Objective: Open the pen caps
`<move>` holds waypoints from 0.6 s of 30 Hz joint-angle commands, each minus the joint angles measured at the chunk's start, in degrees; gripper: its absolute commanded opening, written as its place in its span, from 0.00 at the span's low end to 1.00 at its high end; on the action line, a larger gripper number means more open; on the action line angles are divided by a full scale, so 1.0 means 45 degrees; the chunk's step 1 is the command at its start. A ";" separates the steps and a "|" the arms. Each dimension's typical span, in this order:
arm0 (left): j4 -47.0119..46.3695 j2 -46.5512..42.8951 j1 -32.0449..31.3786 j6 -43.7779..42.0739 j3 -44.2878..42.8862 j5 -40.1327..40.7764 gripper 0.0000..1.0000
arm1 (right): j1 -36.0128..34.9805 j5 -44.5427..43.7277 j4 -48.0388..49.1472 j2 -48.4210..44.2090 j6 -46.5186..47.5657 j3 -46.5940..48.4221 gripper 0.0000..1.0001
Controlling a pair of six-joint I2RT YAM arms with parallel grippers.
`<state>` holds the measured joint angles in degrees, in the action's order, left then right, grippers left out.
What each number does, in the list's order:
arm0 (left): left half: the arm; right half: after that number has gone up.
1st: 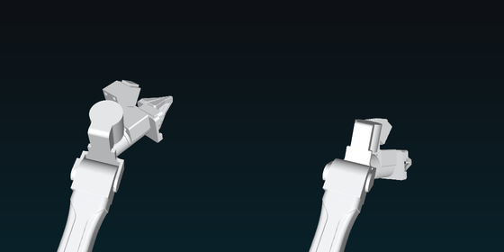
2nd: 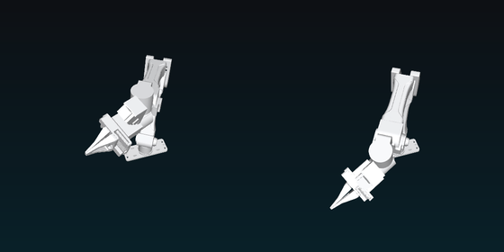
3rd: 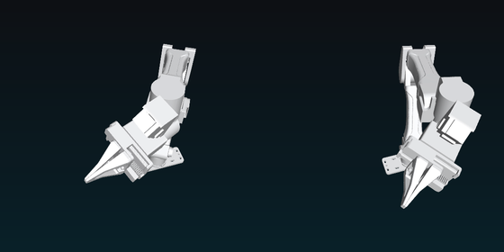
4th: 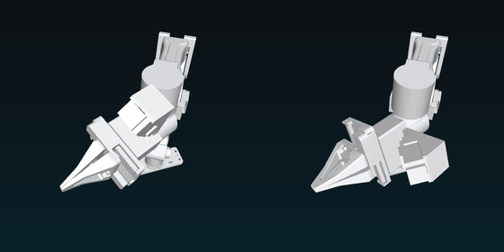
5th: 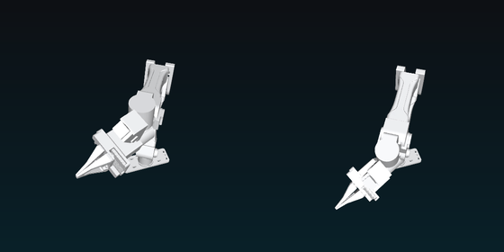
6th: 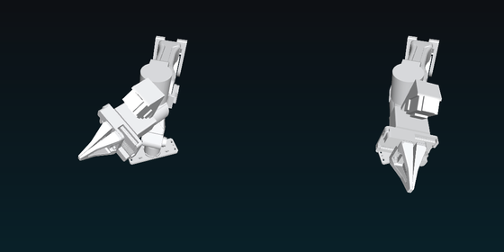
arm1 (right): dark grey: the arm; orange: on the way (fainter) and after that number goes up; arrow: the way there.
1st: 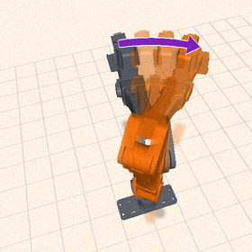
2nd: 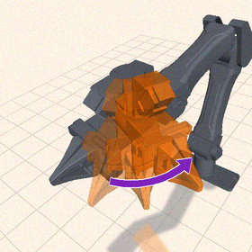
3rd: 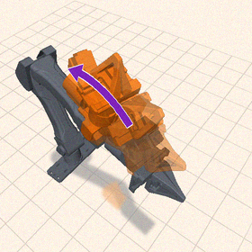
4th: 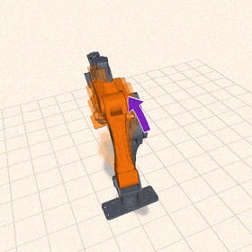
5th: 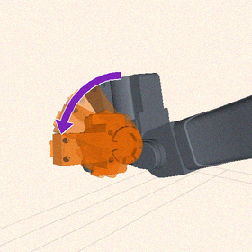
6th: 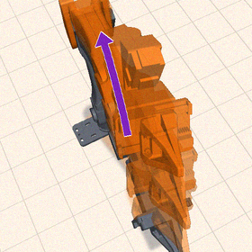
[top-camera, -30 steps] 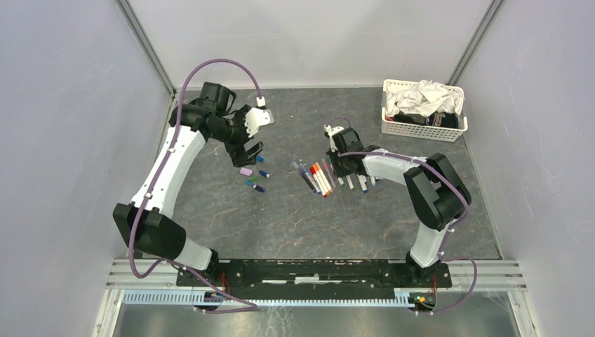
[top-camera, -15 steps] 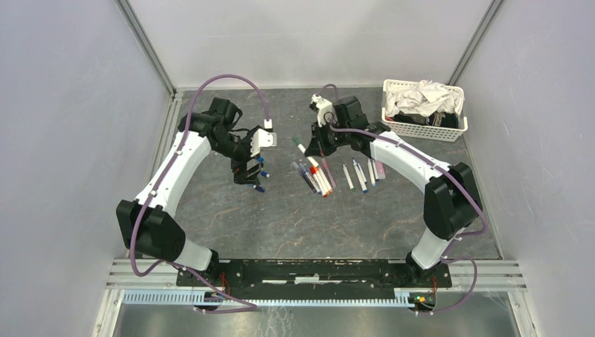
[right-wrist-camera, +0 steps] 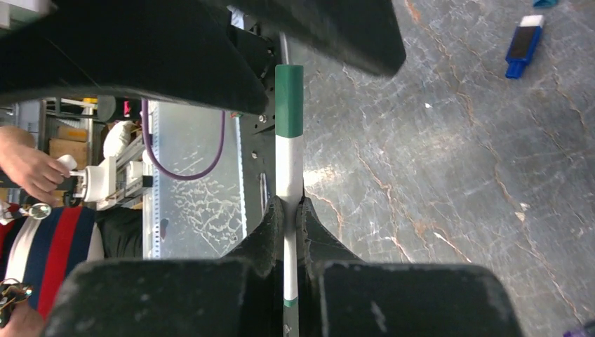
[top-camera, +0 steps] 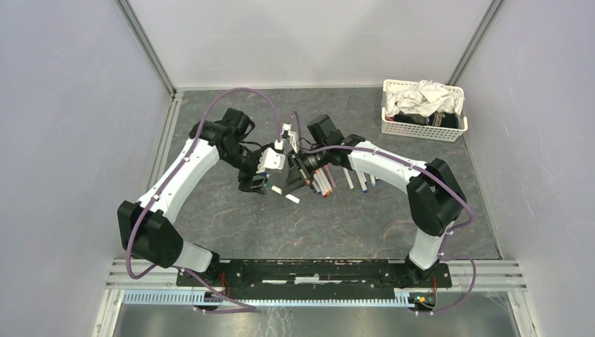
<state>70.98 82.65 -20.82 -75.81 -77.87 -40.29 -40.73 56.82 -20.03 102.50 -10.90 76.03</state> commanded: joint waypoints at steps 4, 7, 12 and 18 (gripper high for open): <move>-0.0297 -0.0419 -0.0601 -0.0728 0.0711 0.0921 0.68 | -0.0022 0.1012 0.1003 0.0347 -0.0758 0.0707 0.00; -0.0341 -0.0398 -0.0676 -0.0700 0.0736 0.1183 0.53 | -0.0030 0.1039 0.1022 0.0345 -0.0782 0.0645 0.00; -0.0383 -0.0398 -0.0937 -0.0573 0.0664 0.1226 0.30 | -0.0068 0.1076 0.1482 0.0429 -0.1137 0.0392 0.00; -0.0490 -0.0345 -0.1361 -0.0022 0.0552 0.1504 0.02 | -0.0183 0.0646 0.3227 0.0545 -0.2642 -0.0123 0.32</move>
<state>70.74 82.41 -25.61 -77.30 -74.43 -32.99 -40.64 59.90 -14.61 104.12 -17.65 75.96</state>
